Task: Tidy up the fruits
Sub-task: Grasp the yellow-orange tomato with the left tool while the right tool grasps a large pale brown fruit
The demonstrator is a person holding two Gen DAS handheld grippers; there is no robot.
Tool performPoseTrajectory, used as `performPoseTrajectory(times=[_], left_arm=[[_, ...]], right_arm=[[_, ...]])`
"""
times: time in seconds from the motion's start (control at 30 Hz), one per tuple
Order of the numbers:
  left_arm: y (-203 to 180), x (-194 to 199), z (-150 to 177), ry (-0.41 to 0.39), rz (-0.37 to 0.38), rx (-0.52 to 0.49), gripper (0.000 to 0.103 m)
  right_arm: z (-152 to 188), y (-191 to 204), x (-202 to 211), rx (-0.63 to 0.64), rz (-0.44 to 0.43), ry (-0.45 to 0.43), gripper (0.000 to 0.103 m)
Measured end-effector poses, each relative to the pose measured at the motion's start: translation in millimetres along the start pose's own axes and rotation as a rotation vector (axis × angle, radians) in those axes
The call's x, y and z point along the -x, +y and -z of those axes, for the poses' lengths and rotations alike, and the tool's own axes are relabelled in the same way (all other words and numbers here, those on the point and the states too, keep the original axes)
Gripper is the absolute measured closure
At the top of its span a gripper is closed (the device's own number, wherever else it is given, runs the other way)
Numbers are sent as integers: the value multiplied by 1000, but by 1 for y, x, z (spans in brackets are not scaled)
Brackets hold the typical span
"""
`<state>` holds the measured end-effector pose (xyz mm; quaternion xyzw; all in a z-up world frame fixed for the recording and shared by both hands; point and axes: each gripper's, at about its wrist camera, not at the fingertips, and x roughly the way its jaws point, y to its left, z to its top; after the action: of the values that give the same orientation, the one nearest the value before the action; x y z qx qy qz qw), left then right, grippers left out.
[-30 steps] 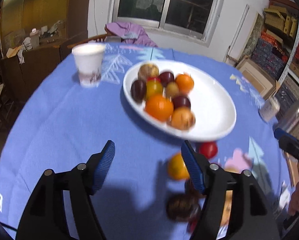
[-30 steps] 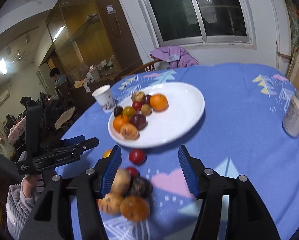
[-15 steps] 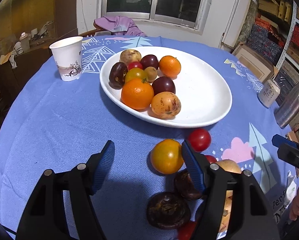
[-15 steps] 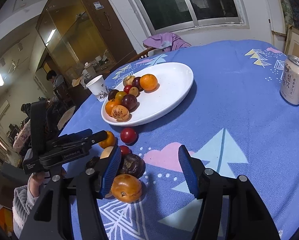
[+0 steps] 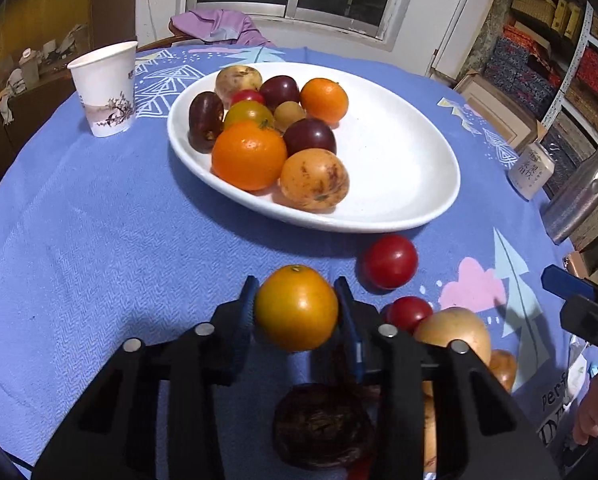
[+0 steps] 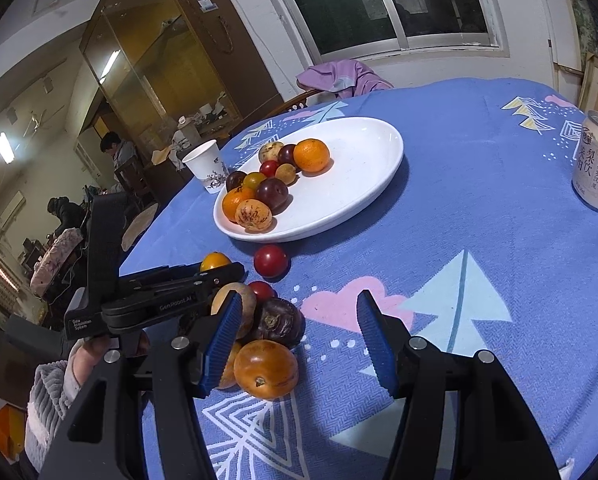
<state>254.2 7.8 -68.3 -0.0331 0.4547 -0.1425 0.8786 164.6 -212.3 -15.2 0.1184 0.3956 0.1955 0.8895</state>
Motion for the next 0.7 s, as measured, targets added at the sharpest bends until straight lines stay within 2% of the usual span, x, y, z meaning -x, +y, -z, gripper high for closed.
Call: performPoseTrajectory(times=[0.13,0.23,0.37,0.53,0.7], left_arm=[[8,6,5,11,20,18,65],[21,16,7,-9,3,55,65],[39,31,5,-65,-55,102,65],[57,32,3,-69,-55,166,65],[58,34,1,-79,-44,167,65]], right_arm=[[2,2,-3,10,0,7,43],[4,6,-6,16,-5,13,43],[4,25,-14,42,-24,31,43],[6,60,-36,141,39,67,43],[10,81,-49,231,112,70,43]])
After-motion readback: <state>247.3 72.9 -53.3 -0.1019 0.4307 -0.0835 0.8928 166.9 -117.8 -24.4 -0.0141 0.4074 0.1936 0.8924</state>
